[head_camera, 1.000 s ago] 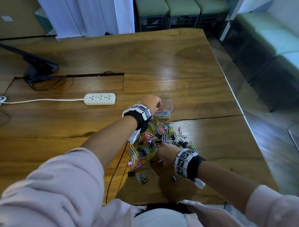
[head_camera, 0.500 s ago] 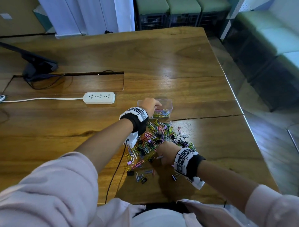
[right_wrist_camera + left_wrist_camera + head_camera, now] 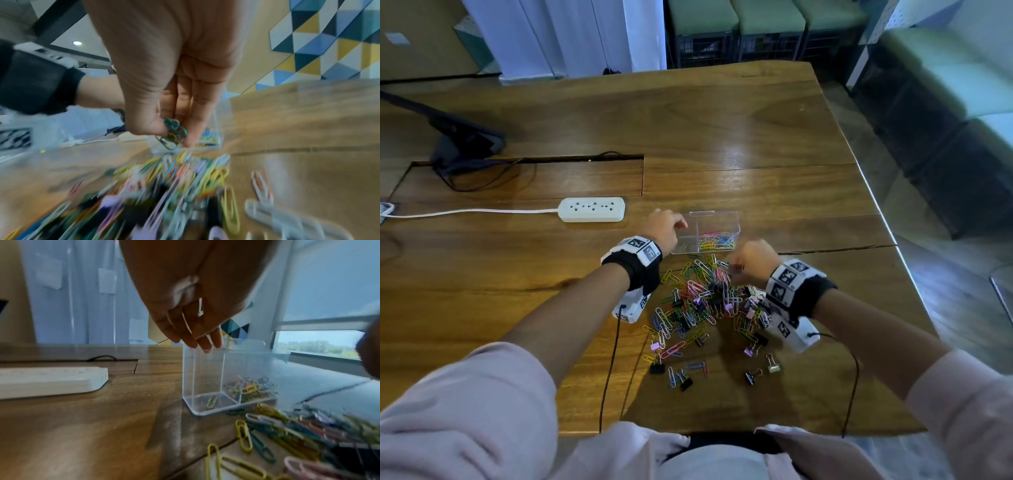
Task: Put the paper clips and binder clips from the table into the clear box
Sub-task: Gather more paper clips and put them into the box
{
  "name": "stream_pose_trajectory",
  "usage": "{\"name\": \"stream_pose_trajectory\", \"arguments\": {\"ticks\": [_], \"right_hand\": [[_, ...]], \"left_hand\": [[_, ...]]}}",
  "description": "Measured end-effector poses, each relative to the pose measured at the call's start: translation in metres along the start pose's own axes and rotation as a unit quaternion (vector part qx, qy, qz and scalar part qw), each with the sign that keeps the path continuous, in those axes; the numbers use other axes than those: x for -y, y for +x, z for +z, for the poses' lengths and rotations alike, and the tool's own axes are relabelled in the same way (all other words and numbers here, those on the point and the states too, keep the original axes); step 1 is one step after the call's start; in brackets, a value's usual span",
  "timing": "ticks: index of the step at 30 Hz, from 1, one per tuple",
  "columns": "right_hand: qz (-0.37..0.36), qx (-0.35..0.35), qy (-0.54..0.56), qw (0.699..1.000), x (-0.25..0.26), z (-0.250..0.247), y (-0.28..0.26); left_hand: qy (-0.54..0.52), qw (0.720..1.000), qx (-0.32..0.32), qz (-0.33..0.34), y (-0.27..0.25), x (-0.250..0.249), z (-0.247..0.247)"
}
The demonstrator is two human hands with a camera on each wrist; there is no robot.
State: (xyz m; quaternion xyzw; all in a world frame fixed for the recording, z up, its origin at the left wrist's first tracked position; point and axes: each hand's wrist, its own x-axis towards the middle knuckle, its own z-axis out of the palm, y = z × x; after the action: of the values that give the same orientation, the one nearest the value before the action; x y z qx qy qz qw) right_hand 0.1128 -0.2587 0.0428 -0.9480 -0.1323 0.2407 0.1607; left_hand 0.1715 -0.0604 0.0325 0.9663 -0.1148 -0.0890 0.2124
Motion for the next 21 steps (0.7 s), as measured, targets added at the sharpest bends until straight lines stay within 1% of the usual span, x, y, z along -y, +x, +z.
{"name": "stream_pose_trajectory", "arguments": {"ticks": [2,4,7,9,11,14,18,21], "right_hand": [[0.020,-0.044,0.015,0.999,0.000,-0.019,0.012],[0.033,-0.085,0.021,0.996,0.001,-0.034,0.023],[0.023,-0.143,0.018,0.989,0.008,-0.050,0.038],[0.017,-0.169,0.007,0.985,0.011,-0.054,0.047],[0.017,-0.164,0.000,0.986,0.013,-0.051,0.056],[0.015,-0.138,-0.026,0.990,0.013,-0.041,0.064],[0.008,-0.114,-0.076,0.991,0.012,-0.032,0.067],[0.004,-0.115,-0.088,0.989,0.011,-0.030,0.069]], "left_hand": [[0.050,0.998,0.010,0.021,-0.003,0.002,0.004],[0.071,0.997,0.022,0.023,-0.007,0.003,0.008],[0.099,0.994,0.038,0.032,-0.013,0.003,0.012],[0.111,0.991,0.058,0.048,-0.014,0.002,0.013],[0.102,0.990,0.091,0.041,-0.012,0.001,0.014],[0.094,0.986,0.138,0.019,-0.004,-0.002,0.015],[0.088,0.982,0.166,-0.006,0.006,-0.006,0.017],[0.089,0.980,0.178,-0.004,0.012,-0.011,0.016]]}}
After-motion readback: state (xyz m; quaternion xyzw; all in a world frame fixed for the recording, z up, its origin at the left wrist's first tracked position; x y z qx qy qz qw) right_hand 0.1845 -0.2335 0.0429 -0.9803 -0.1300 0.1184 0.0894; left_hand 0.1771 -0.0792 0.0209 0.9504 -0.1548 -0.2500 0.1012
